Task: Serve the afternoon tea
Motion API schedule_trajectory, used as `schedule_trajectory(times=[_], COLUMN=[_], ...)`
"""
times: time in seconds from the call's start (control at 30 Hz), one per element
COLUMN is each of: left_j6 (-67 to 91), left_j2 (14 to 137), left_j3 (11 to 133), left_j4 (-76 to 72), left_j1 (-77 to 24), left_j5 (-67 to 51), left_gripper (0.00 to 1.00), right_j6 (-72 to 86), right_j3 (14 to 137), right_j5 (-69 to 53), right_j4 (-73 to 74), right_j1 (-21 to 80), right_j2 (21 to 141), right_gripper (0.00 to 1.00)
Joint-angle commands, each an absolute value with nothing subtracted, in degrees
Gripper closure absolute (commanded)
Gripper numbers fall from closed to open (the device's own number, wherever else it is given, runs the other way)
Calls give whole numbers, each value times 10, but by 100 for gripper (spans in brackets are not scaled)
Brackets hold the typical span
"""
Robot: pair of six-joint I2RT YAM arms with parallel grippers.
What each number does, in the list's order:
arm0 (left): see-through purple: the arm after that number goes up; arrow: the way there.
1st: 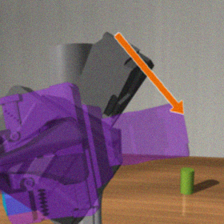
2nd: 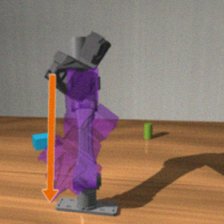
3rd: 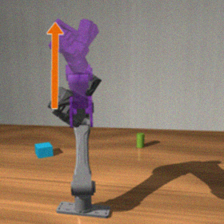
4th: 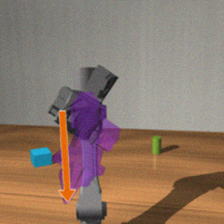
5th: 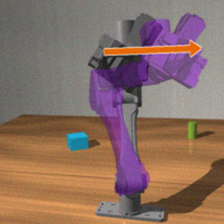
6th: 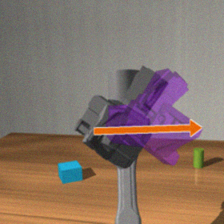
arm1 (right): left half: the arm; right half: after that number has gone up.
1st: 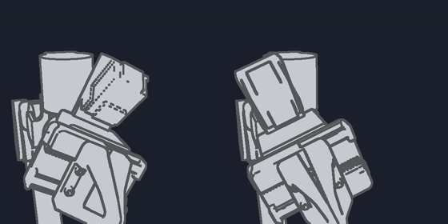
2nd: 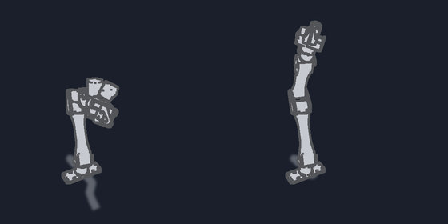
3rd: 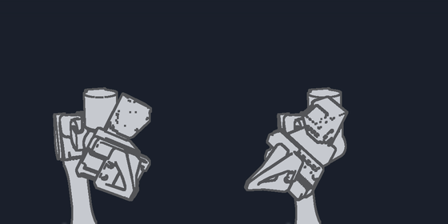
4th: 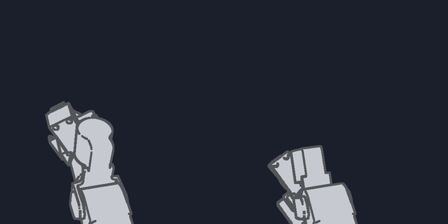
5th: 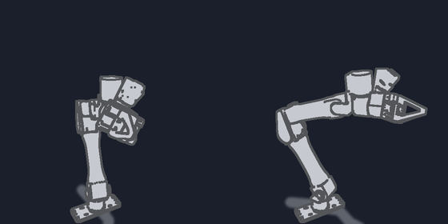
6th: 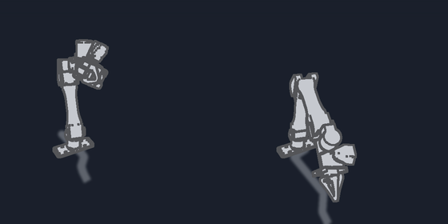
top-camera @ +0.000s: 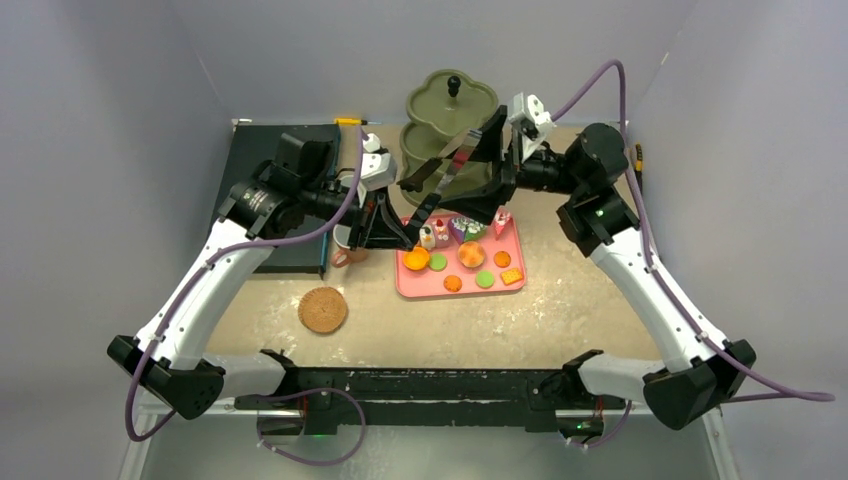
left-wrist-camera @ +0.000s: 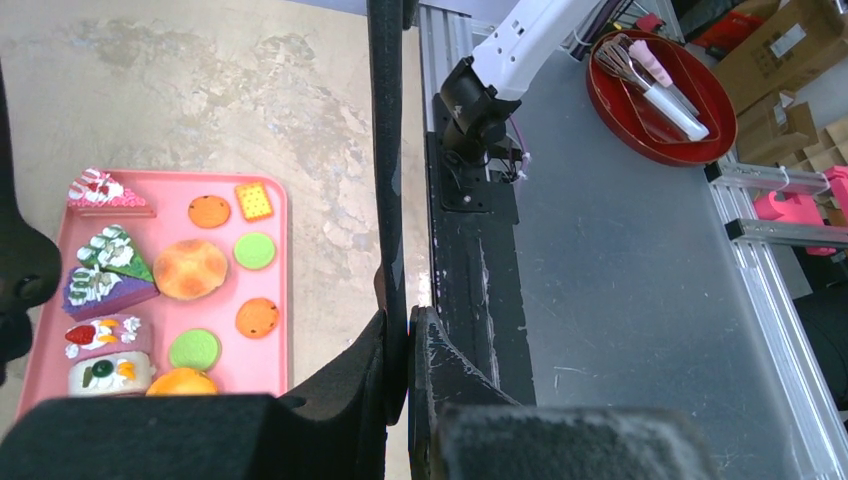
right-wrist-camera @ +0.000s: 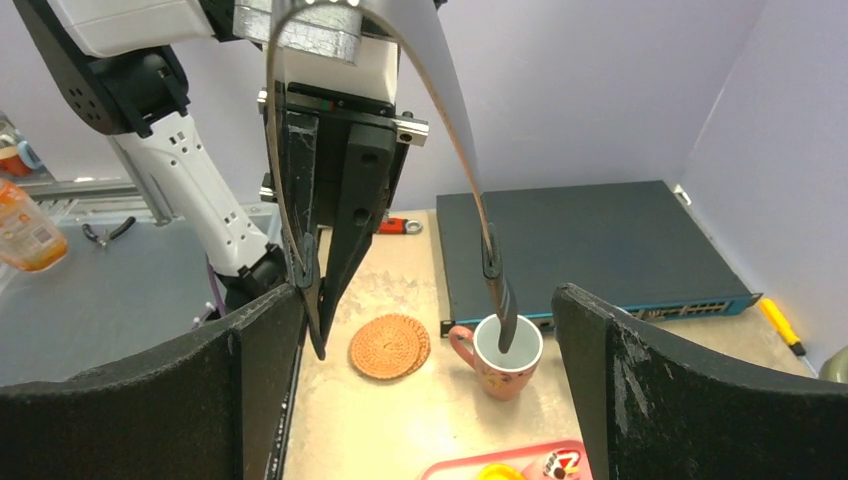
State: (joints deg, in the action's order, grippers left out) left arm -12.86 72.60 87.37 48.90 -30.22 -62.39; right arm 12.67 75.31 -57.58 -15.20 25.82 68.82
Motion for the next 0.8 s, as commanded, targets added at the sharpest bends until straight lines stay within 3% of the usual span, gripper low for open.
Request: schedule_trajectory(times=[0.0,0.2,0.6,0.77], left_j6=[-147,-160,-178,-188], left_j2=[719,725,729,730], left_j3=[891,902,910,915], left_j4=[475,490,514,525], left_j1=[-301,-300,-300,-301], left_j5=[-634,-632,-638,-634], left_gripper=[100,100,100,100], right_j6=[168,149,138,136], right_j3=[771,773,789,793], right_j5=[-586,-602,-617,-642], right_j4=[-214,-223,-207,-200], right_j1=[267,314,317,317], right_j2=[705,716,740,741], right_gripper=[2,2,2,8])
